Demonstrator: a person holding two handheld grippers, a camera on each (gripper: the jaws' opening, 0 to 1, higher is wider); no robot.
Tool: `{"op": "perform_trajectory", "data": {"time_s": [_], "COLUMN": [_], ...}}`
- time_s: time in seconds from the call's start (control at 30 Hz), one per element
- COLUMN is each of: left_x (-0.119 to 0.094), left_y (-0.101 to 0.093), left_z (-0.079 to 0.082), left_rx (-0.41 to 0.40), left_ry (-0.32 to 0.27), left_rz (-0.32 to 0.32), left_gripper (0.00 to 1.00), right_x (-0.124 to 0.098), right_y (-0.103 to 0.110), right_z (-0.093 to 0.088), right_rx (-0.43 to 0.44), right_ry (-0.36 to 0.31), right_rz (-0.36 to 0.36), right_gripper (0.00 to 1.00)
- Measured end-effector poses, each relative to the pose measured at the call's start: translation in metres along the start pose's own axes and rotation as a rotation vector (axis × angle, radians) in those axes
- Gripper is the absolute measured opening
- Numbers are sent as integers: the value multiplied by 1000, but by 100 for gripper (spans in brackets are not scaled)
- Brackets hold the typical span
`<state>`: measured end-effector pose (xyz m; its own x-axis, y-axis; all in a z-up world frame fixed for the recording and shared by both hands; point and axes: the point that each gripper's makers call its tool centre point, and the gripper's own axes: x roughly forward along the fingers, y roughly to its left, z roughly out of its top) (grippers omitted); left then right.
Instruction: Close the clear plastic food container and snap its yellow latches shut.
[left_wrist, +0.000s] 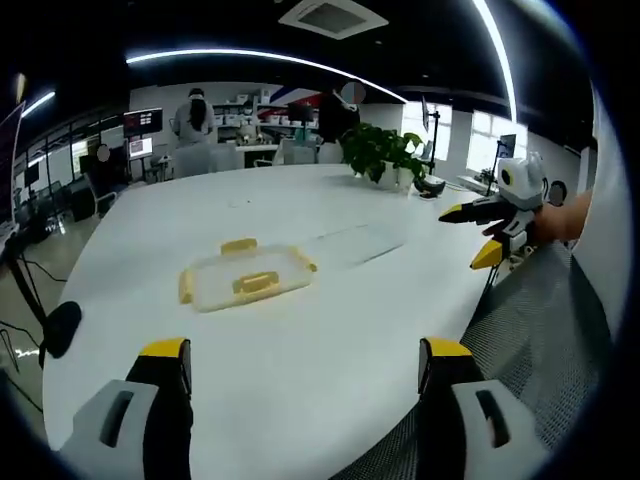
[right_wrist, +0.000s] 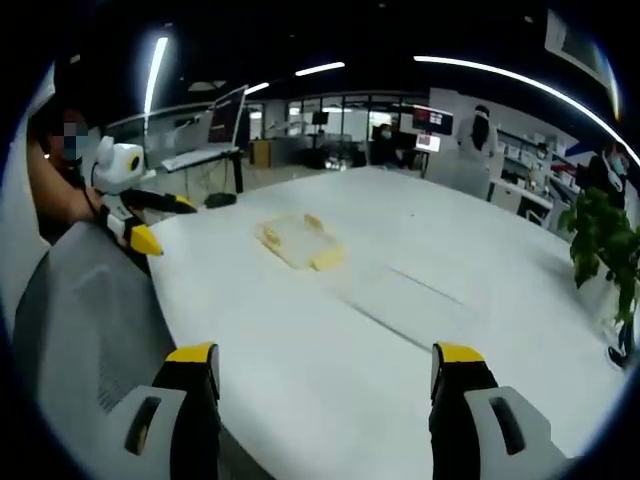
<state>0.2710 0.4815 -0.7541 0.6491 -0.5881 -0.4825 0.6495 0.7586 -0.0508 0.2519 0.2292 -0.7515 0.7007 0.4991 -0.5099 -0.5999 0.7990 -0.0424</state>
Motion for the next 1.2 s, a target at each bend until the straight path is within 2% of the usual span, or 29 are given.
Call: {"op": "perform_trajectory", "data": {"time_s": [0.67, 0.8, 1.0, 1.07, 1.2], "left_x": [-1, -1, -1, -2, -1], "left_y": [2, 1, 1, 2, 1], "left_z": [1, 2, 2, 1, 1], "left_rx": [5, 8, 0, -1, 3], "left_ry": [-3, -5, -11, -8, -5], "left_rz": [10, 11, 7, 8, 4], "left_gripper": [94, 93, 94, 94, 93], "right_x": [1, -1, -1, -2, -2], "right_y": [0, 0, -2, -2, -4], "right_z": [-2, -4, -4, 0, -3], "right_rx": [-5, 10, 12, 26, 31], "right_ry": [14, 30, 26, 4, 16], "right_rz": [3, 4, -8, -5, -10], "right_gripper": [86, 80, 82, 82, 83]}}
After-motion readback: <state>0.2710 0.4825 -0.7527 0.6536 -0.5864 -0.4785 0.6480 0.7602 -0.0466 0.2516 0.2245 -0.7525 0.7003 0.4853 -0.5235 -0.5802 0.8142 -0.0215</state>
